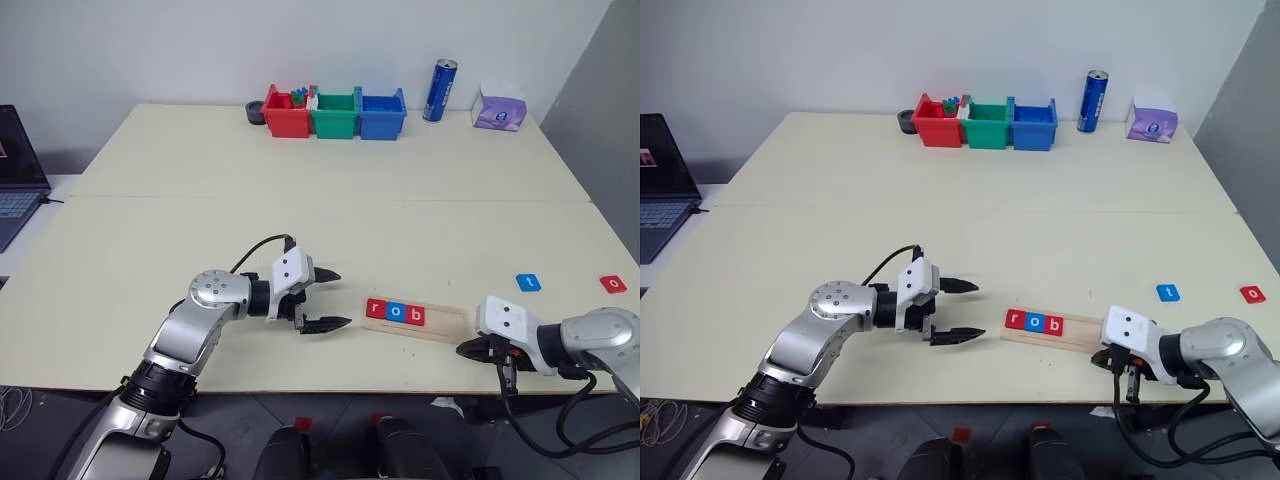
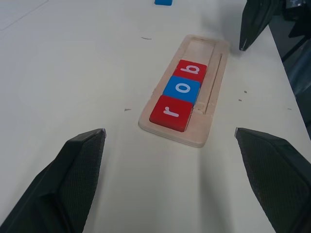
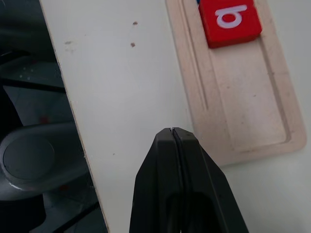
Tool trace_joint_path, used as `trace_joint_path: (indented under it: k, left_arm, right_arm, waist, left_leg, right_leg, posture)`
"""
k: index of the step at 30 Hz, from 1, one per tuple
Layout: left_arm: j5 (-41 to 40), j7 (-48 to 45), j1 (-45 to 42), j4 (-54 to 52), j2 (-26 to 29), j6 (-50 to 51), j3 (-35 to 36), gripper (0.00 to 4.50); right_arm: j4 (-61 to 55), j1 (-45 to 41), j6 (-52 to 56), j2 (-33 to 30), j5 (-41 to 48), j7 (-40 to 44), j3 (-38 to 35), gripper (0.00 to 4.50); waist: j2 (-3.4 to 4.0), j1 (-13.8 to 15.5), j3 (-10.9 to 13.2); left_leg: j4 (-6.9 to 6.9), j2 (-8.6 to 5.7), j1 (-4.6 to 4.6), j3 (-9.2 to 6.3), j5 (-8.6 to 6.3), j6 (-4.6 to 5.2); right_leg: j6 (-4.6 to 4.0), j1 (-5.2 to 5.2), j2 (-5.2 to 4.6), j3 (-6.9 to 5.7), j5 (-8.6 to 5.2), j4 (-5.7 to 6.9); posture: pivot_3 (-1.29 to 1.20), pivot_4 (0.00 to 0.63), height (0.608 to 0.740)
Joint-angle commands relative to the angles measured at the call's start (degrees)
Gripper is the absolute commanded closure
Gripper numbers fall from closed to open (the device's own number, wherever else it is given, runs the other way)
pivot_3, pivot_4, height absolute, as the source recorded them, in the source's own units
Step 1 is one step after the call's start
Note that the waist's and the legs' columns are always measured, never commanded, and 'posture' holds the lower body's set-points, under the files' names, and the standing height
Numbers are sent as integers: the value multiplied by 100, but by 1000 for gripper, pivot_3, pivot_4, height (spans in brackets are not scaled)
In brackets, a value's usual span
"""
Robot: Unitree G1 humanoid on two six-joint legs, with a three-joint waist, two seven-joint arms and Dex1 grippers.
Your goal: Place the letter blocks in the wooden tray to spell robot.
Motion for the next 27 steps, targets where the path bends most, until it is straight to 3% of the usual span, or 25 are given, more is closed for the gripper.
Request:
trace_joint_path:
  k: [1, 19, 23, 27]
  left_arm:
    - [-32, -2, -83, -137, 7, -70, 68, 0]
    - [-55, 94, -72, -281, -4, 46, 51, 0]
    - [-68, 106, -95, -295, 7, 70, 66, 0]
    - [-127, 182, -92, -314, -41, 125, 129, 0]
  right_arm:
    - [109, -97, -174, 38, -167, -103, 137, 4472]
    - [404, -356, -301, 132, -99, -65, 9, 4472]
    - [228, -256, -204, 41, 241, 42, -410, 4472]
    - [357, -82, 106, 115, 718, -79, -1482, 4472]
  waist:
    - [0, 6, 0]
    - [-1, 15, 1]
    - [-1, 15, 1]
    - [-1, 22, 1]
  left_leg:
    - [0, 1, -1, 0, 0, 0]
    - [1, 1, -2, 1, 0, 0]
    - [1, 1, -2, 0, 0, 0]
    - [1, 1, -4, -1, 0, 0]
  right_leg:
    - [0, 0, 0, -2, 0, 0]
    - [-23, 0, -1, 0, 14, -1]
    - [-24, 0, -1, 1, 14, -1]
    - [-25, 0, -2, 0, 15, -1]
  posture:
    - [0, 150, 740]
    - [0, 150, 740]
    - [0, 150, 740]
    - [0, 150, 740]
